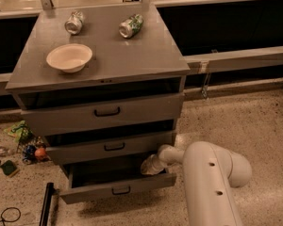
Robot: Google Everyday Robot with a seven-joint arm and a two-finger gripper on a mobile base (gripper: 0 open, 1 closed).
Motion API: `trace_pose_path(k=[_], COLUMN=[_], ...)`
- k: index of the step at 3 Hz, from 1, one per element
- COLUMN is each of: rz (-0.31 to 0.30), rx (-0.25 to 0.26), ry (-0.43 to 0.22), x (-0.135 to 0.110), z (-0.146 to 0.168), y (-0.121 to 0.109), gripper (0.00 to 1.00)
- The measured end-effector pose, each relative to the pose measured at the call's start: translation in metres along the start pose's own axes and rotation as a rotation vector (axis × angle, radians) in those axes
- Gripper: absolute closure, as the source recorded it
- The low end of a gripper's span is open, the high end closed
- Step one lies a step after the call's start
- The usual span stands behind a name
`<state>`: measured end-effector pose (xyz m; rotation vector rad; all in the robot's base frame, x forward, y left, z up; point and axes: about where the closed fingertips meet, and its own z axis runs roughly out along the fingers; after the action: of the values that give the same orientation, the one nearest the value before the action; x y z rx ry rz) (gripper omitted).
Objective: Open bottom drawer
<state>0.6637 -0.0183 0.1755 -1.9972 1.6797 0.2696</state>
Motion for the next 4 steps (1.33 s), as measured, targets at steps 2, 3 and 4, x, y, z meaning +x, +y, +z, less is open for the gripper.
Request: trace_pose_path(k=[2,3,4], rz=[0.058,0.058,0.113], rx=[-0.080,-0.080,-0.168], ry=[0.003,0.003,-0.005], x=[0.010,0.010,0.006], z=[0.023,0.023,0.029], y=[0.034,0.034,0.083], gripper=[1.00,1.00,1.00])
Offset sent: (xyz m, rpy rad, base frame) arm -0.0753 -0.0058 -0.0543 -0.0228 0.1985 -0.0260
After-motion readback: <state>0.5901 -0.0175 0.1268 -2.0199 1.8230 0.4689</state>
